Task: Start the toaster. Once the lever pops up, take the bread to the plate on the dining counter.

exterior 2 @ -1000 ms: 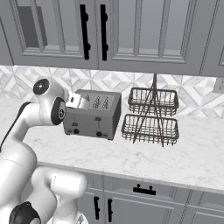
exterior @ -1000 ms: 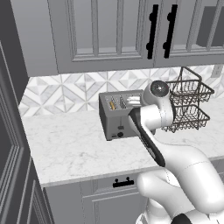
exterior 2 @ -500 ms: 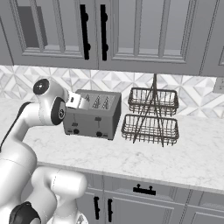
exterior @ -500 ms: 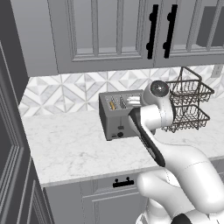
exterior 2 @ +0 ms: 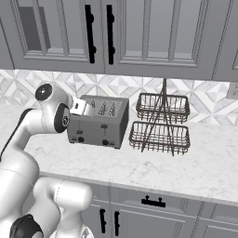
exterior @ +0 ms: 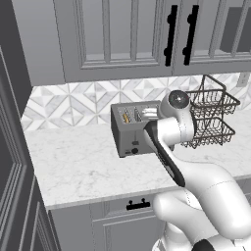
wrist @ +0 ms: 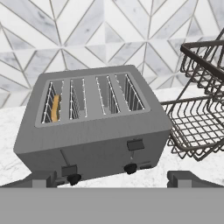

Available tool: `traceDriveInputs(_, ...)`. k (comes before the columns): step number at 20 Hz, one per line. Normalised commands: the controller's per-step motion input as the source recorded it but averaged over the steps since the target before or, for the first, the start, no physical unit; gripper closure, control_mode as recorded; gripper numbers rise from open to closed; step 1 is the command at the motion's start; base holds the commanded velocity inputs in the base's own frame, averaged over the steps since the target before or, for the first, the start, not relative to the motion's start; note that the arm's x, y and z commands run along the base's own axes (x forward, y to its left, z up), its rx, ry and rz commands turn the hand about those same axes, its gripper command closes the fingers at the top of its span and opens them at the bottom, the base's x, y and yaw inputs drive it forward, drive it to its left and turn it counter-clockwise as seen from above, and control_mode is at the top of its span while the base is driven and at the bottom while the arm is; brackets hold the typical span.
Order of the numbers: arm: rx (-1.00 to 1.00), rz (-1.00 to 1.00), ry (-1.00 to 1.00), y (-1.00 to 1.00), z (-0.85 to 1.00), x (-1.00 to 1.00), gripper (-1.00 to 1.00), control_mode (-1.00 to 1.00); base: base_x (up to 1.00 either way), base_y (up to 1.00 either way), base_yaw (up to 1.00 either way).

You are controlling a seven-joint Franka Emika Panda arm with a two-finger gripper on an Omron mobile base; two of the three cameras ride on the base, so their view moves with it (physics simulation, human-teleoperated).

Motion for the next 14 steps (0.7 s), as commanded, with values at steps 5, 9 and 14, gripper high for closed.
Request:
traceDriveInputs(5,0.0,0.0,0.0,0.0,0.0,0.0,-1.0,-1.0,0.0,0.0,0.0)
traceDriveInputs(9,0.0,0.0,0.0,0.0,0.0,0.0,-1.0,-1.0,0.0,0.0,0.0)
traceDriveInputs(14,0.0,0.0,0.0,0.0,0.0,0.0,-1.0,-1.0,0.0,0.0,0.0)
